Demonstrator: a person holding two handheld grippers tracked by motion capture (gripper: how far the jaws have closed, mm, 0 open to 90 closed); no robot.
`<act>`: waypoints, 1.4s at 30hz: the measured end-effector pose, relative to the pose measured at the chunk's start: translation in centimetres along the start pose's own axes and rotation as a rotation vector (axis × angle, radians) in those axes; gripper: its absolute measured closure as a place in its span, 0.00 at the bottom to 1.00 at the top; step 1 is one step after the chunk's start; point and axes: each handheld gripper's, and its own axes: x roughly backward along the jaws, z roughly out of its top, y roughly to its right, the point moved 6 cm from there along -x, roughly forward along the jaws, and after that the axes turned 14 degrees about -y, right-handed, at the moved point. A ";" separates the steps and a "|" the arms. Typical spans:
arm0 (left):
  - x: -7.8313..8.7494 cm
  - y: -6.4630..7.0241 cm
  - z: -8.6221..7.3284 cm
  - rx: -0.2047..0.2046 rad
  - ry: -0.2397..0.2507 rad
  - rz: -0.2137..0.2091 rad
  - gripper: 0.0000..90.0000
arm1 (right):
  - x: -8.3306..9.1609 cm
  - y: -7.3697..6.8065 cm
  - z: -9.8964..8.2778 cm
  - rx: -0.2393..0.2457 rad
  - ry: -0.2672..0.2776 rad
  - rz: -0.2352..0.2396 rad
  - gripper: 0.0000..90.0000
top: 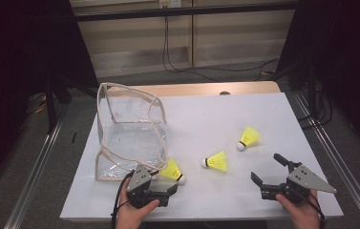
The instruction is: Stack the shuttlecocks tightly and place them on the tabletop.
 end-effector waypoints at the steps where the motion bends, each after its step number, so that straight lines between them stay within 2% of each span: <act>1: 0.0 0.0 0.0 -0.001 -0.004 0.001 0.12 | 0.0 0.0 0.0 -0.001 -0.001 -0.001 0.00; 6: 0.0 0.0 -0.1 -0.006 -0.007 0.001 0.19 | 0.0 0.0 0.0 -0.003 -0.001 0.000 0.00; 17: 0.2 0.3 -0.2 -0.001 -0.005 0.006 0.24 | 0.1 0.1 0.0 -0.006 0.001 0.003 0.00; 19: 0.4 0.5 -0.3 -0.013 -0.007 0.012 0.26 | 0.1 0.1 0.0 -0.003 0.001 0.001 0.00; 25: 0.7 1.2 -0.6 -0.007 -0.001 0.008 0.36 | 0.2 0.1 0.0 -0.007 0.004 0.001 0.00; 28: 0.9 1.5 -0.3 -0.002 0.015 0.011 0.46 | 0.2 0.1 0.0 -0.009 0.002 0.003 0.00; 32: 0.9 2.1 -0.1 -0.012 0.026 0.014 0.53 | 0.2 0.1 0.0 -0.009 0.003 0.002 0.00; 35: 0.7 2.4 0.1 -0.017 0.016 0.017 0.60 | 0.2 0.1 -0.1 -0.008 0.003 0.003 0.00; 40: -0.1 2.4 0.0 0.001 -0.019 0.039 0.66 | 0.2 0.1 0.0 -0.009 0.006 0.001 0.00; 42: -0.2 2.5 0.2 -0.011 -0.027 0.064 0.76 | 0.3 0.1 0.0 -0.008 0.007 0.002 0.00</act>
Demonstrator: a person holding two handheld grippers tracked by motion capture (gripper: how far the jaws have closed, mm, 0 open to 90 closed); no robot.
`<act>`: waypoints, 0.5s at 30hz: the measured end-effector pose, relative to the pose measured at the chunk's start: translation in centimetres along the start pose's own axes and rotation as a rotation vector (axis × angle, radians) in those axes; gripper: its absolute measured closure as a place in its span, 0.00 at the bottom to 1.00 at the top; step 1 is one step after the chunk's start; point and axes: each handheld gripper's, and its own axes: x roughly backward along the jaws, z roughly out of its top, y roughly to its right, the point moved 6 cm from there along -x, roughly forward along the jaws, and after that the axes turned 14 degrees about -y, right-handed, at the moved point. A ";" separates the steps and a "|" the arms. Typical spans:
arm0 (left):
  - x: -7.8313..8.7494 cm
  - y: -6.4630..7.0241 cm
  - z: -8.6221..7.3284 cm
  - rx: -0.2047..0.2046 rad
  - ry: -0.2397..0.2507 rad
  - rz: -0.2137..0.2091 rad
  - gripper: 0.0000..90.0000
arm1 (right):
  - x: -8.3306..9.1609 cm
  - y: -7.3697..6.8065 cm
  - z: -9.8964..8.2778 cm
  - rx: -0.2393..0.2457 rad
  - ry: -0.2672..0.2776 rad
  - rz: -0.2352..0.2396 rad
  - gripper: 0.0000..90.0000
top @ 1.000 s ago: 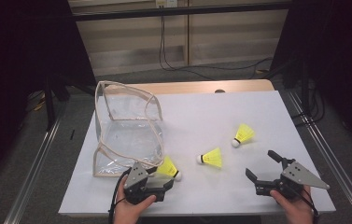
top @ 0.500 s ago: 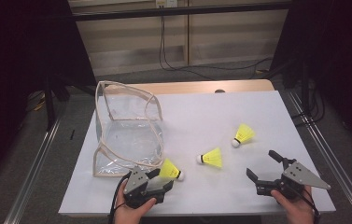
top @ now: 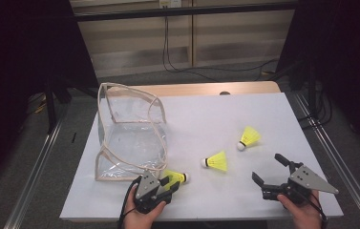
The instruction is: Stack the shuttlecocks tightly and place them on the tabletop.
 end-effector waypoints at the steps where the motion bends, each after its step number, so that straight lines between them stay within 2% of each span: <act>1: 0.0 0.0 0.0 0.000 0.000 0.000 0.81 | 0.0 0.0 0.0 -0.001 -0.001 0.000 0.00; 4: 0.2 0.3 0.5 -0.024 0.006 0.017 0.94 | 0.0 0.0 0.0 -0.004 0.002 0.002 0.00; 6: 0.0 0.7 0.8 -0.033 0.008 0.005 0.96 | 0.0 0.0 0.0 -0.003 0.004 0.003 0.00; 7: 0.0 0.9 1.0 -0.049 0.008 0.008 0.99 | 0.1 0.1 0.0 -0.002 0.005 0.001 0.00; 10: -0.1 1.5 1.5 -0.067 0.000 0.017 1.00 | 0.1 0.1 0.0 -0.002 0.006 0.000 0.00; 15: -0.1 2.4 3.2 -0.054 0.029 0.007 1.00 | 0.3 0.2 0.0 -0.001 0.009 -0.002 0.00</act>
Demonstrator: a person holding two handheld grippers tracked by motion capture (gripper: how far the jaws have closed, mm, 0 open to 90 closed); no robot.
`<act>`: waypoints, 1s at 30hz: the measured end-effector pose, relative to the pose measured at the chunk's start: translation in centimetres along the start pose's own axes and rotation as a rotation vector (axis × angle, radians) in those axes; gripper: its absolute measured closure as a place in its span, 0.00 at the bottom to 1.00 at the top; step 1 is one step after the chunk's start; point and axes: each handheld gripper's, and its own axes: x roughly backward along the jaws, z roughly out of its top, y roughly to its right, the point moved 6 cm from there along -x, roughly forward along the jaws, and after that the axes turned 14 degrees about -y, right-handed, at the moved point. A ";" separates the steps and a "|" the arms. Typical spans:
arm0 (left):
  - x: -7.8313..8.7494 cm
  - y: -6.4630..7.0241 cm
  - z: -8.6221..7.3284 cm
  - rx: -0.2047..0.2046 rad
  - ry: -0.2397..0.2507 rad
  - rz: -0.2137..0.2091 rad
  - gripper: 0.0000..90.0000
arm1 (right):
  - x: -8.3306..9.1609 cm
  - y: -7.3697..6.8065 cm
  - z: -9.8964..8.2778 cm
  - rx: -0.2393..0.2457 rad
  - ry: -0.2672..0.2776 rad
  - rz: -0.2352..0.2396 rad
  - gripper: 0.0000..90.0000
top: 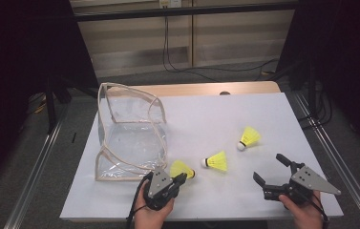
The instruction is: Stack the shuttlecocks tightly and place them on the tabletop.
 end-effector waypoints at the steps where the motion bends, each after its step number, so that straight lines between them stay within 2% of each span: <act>1: 0.0 0.2 0.4 0.009 0.004 -0.005 1.00 | 0.0 0.0 0.0 0.000 0.000 0.000 0.00; 9: -0.8 1.2 4.5 0.029 0.052 -0.025 1.00 | 0.1 0.2 0.0 -0.009 0.005 -0.004 0.00; 15: -1.8 0.9 7.1 0.049 0.064 -0.014 1.00 | 0.3 0.3 -0.1 -0.010 0.006 -0.003 0.00; 17: -2.3 0.7 7.7 0.074 0.071 -0.013 1.00 | 0.3 0.3 -0.1 -0.009 0.007 -0.002 0.00; 27: -4.9 -0.6 9.7 0.140 0.099 0.067 1.00 | 0.3 0.3 -0.1 -0.013 0.007 -0.002 0.00; 30: -6.1 -1.5 10.3 0.167 0.091 0.114 1.00 | 0.3 0.3 -0.1 -0.010 0.007 -0.003 0.00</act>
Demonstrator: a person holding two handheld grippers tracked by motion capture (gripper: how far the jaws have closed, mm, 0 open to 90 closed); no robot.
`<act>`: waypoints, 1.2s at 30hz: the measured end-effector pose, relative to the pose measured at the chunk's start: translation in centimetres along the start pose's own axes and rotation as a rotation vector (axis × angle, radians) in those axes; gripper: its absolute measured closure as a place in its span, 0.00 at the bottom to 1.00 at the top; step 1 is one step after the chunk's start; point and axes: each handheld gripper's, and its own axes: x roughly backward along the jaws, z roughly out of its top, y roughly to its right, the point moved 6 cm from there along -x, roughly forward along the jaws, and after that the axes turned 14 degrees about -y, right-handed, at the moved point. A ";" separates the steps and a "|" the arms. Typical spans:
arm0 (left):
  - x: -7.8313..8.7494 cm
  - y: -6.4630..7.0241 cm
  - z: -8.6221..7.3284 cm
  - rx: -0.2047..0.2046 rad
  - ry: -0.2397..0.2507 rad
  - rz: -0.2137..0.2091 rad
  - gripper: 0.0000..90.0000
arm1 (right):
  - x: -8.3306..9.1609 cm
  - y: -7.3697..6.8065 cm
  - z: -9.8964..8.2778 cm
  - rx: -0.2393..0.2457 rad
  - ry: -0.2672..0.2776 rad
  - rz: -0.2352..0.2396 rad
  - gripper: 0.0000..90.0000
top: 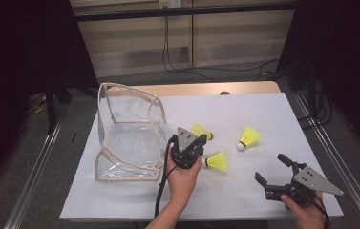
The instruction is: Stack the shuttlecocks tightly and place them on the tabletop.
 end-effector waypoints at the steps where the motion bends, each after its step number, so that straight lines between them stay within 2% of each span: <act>1: 0.0 0.0 0.0 0.000 0.000 0.000 1.00 | 0.0 0.0 0.0 0.000 0.000 0.000 0.00; 3: -0.6 -0.3 0.2 0.007 -0.001 0.025 1.00 | 0.0 0.0 0.0 0.000 0.001 0.000 0.00; 5: -1.2 -0.5 0.4 -0.009 -0.015 0.059 1.00 | 0.0 0.1 0.0 0.001 0.002 0.002 0.00; 6: -1.5 -0.7 0.4 0.000 -0.021 0.073 1.00 | 0.0 0.1 0.0 0.000 0.001 0.003 0.00; 12: -3.1 -1.6 -0.1 0.029 -0.052 0.115 0.99 | 0.1 0.3 -0.1 -0.004 0.000 0.001 0.00; 14: -3.7 -1.9 -0.6 0.038 -0.076 0.130 0.99 | 0.1 0.4 -0.1 -0.004 0.001 0.001 0.00; 21: -4.9 -2.4 -1.3 0.052 -0.099 0.153 0.97 | 0.2 0.4 -0.2 -0.006 0.001 0.002 0.00; 24: -5.4 -2.8 -1.4 0.056 -0.115 0.168 0.94 | 0.2 0.4 -0.2 -0.005 -0.001 0.002 0.00; 28: -6.1 -3.1 -1.5 0.072 -0.109 0.177 0.86 | 0.2 0.4 -0.2 -0.005 0.003 0.004 0.00; 31: -6.3 -3.1 -1.1 0.063 -0.079 0.183 0.86 | 0.2 0.5 -0.2 -0.007 0.003 -0.001 0.00; 34: -6.6 -3.0 -0.8 0.048 -0.082 0.180 0.88 | 0.2 0.6 -0.2 -0.008 0.005 -0.001 0.00; 36: -6.7 -3.0 -0.8 0.049 -0.090 0.176 0.96 | 0.2 0.6 -0.2 -0.008 0.006 -0.001 0.00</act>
